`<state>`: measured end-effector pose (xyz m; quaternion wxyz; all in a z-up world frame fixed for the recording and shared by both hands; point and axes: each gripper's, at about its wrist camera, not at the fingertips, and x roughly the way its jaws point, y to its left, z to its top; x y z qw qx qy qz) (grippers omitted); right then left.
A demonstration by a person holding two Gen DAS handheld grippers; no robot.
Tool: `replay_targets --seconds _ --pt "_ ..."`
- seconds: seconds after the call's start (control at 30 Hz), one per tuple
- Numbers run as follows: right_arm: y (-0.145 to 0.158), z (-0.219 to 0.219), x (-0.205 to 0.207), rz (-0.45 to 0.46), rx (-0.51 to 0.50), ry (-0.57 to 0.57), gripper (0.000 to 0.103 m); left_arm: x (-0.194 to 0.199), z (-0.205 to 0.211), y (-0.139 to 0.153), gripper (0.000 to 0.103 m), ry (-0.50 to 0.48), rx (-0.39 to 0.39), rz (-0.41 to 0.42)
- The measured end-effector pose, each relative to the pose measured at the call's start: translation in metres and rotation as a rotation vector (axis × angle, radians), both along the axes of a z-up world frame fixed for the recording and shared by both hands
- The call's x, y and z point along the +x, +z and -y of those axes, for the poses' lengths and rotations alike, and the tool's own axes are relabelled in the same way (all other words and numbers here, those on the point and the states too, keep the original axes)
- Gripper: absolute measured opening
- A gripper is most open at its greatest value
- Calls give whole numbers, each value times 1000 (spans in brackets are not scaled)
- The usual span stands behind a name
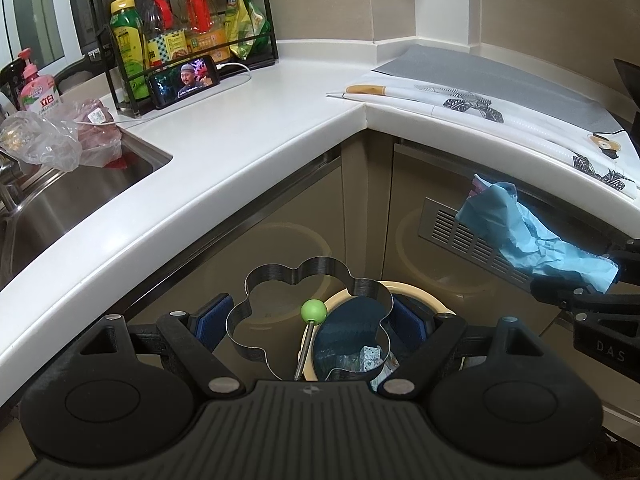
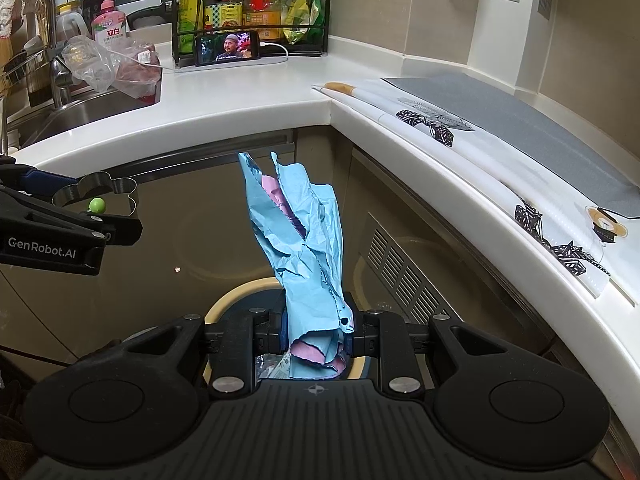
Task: Collect trash
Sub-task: 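Lower the wrapper and flower cutter into the bin opening with both grippers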
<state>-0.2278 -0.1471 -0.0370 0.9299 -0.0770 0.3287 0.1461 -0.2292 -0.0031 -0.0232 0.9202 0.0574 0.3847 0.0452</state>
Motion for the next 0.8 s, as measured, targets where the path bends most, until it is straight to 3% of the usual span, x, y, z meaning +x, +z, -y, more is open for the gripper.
replay_targets --seconds 0.8 --pt "-15 -6 22 -52 -25 9 26 36 -1 -28 88 43 -6 -135"
